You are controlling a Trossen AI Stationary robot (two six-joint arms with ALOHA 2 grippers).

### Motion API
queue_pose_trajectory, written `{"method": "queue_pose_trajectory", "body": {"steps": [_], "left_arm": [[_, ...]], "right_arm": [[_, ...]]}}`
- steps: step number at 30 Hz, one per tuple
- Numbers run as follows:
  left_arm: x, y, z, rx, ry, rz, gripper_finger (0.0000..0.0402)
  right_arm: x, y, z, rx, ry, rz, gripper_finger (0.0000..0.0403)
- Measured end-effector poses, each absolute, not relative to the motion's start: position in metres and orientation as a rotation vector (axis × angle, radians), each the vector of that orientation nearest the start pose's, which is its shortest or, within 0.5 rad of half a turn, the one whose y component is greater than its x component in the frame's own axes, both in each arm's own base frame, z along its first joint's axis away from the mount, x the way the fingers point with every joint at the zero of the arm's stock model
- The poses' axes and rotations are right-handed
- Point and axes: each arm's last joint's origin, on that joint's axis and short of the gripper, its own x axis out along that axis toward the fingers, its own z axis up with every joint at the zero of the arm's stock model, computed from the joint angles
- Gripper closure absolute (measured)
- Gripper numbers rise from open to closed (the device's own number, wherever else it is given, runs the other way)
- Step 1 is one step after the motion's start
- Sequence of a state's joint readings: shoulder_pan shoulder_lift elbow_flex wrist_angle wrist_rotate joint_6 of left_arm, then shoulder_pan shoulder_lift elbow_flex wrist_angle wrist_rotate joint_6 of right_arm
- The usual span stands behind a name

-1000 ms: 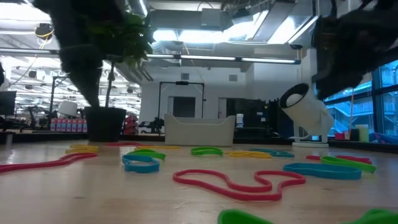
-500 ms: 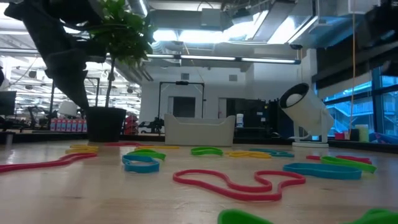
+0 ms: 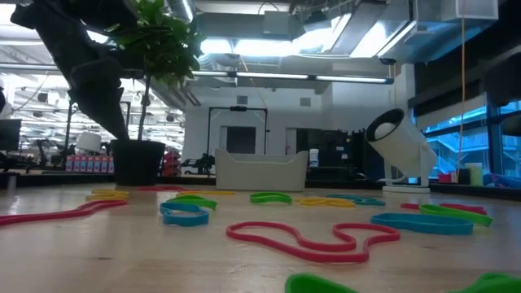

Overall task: Pick and place rubber bands into bin
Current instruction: Put the green rubber band into the gray bin

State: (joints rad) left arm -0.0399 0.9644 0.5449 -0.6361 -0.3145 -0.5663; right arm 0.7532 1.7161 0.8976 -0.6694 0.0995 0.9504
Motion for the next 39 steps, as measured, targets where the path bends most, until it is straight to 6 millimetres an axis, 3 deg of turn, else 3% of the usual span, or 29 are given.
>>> {"method": "queue_pose_trajectory", "body": {"steps": [6, 11, 14, 19, 25, 32, 39], "left_arm": [[0.165, 0.001, 0.193, -0.325, 0.927, 0.519, 0.0399], [0.166, 0.000, 0.193, -0.332, 0.939, 0.473, 0.0399], [0.166, 0.000, 0.193, -0.326, 0.942, 0.467, 0.0399], [0.165, 0.000, 0.193, -0.297, 0.949, 0.450, 0.0400], [0.166, -0.001, 0.193, -0.245, 0.973, 0.376, 0.0400], [0.167, -0.002, 0.193, -0.202, 0.990, 0.288, 0.0400], [0.170, -0.003, 0.196, -0.157, 0.954, 0.242, 0.0400]], "right_arm": [[0.207, 0.185, 0.126, 0.139, 1.461, -0.140, 0.0384], [0.206, 0.178, 0.143, 0.153, 1.450, -0.142, 0.0397], [0.208, 0.169, 0.165, 0.165, 1.378, -0.174, 0.0399], [0.212, 0.141, 0.197, 0.188, 1.243, -0.276, 0.0401], [0.231, 0.100, 0.233, 0.139, 1.100, -0.328, 0.0401], [0.274, 0.039, 0.274, 0.048, 0.966, -0.363, 0.0402], [0.314, -0.041, 0.286, -0.097, 0.859, -0.445, 0.0403]]}}
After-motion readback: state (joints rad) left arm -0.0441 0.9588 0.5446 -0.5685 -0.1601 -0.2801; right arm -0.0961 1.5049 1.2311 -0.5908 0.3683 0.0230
